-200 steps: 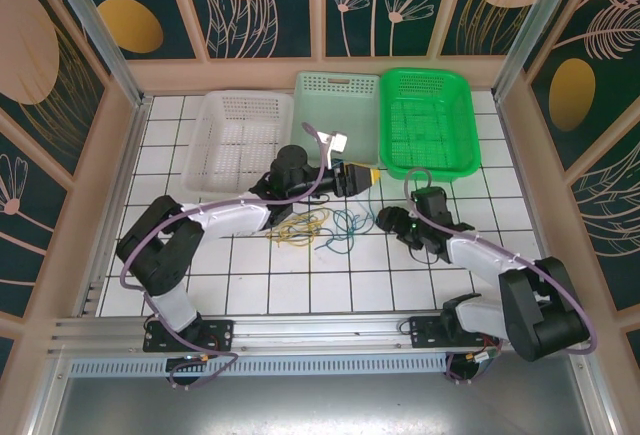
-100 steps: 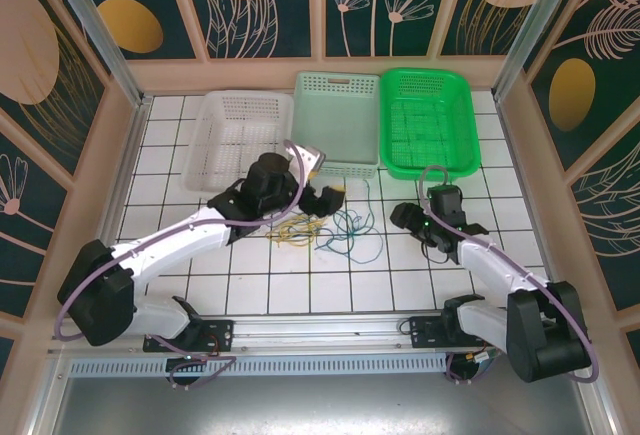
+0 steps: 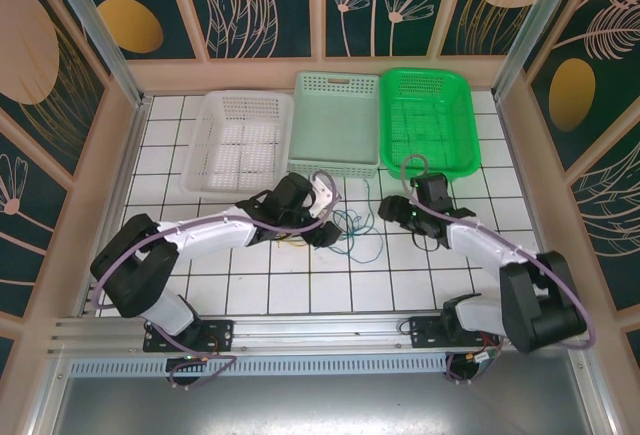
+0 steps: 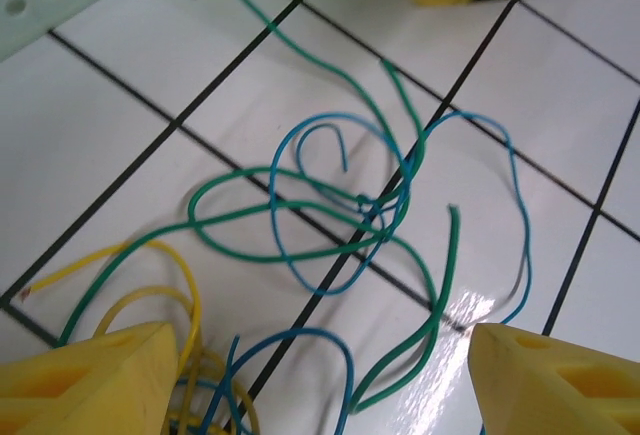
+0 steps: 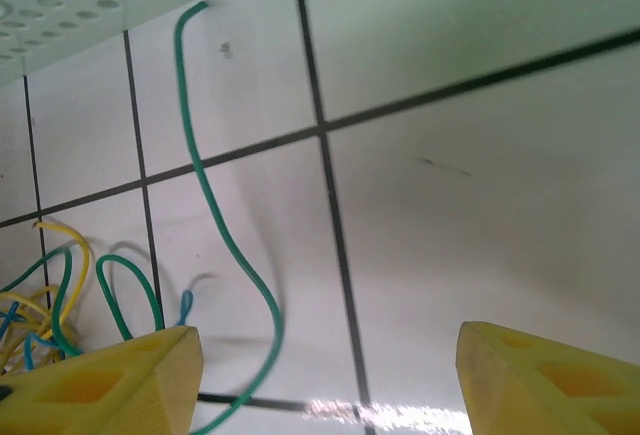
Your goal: Untangle the cables
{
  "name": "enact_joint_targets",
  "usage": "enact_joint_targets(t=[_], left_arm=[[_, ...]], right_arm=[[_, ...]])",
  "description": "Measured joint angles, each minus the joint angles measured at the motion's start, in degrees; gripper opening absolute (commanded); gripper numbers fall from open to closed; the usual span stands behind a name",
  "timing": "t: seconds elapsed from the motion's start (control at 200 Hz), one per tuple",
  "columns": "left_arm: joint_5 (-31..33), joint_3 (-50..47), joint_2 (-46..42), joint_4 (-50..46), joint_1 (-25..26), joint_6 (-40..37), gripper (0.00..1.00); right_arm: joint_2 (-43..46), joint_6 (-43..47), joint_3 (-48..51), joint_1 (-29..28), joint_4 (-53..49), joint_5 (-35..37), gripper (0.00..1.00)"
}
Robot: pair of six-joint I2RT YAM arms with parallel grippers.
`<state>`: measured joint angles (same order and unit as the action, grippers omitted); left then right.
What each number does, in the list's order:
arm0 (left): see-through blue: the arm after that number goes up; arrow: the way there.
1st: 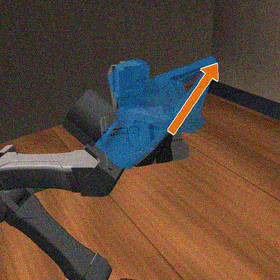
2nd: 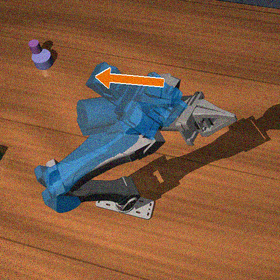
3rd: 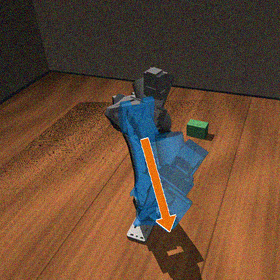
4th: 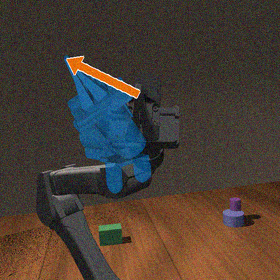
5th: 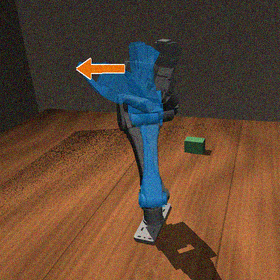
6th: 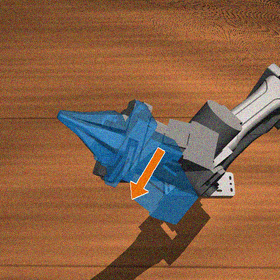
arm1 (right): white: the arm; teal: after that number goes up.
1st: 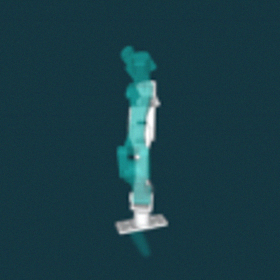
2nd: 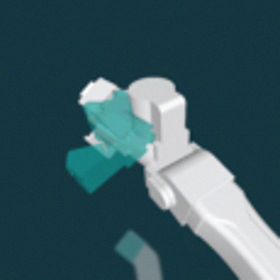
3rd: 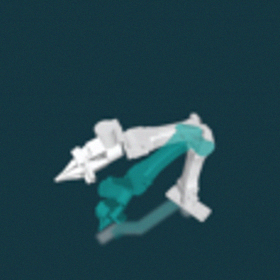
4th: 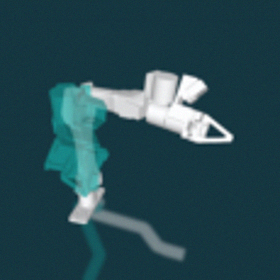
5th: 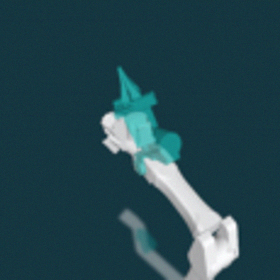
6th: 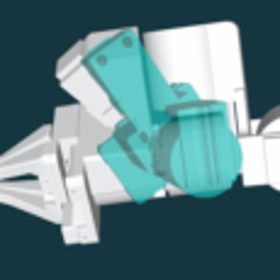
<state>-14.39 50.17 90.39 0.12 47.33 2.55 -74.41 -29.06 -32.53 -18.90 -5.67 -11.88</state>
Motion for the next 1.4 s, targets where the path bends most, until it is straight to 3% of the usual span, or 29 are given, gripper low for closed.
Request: enact_joint_targets(t=[0.22, 0.556, 0.766, 0.936, 1.151, 1.396], left_arm=[[-1.2, 2.6, 2.3, -0.4, 2.5, -2.6, 0.73], [-1.6, 3.5, 9.1, -1.9, 4.1, -3.8, 0.65], [-0.1, 6.3, 11.9, -2.5, 4.4, -3.9, 0.47], [0.9, 7.1, 12.2, -2.2, 4.4, -3.4, 0.17], [4.5, 6.3, 11.2, -1.8, 4.4, -2.9, 0.0], [13.1, 2.2, 4.0, -1.8, 4.4, -2.1, 0.0]], right_arm=[[-10.0, 1.8, -7.0, -4.2, 0.7, 4.1, 0.63], [-17.6, 2.4, -11.0, -7.7, 0.7, 8.0, 0.58], [-21.3, 3.0, -14.3, -9.2, 0.7, 11.1, 0.36], [-21.8, 2.8, -14.2, -9.2, 0.7, 13.2, 0.0], [-20.2, 2.5, -12.1, -9.6, 1.7, 15.1, 0.0], [-10.1, 0.2, -4.0, -8.6, -3.4, 19.2, 0.0]])
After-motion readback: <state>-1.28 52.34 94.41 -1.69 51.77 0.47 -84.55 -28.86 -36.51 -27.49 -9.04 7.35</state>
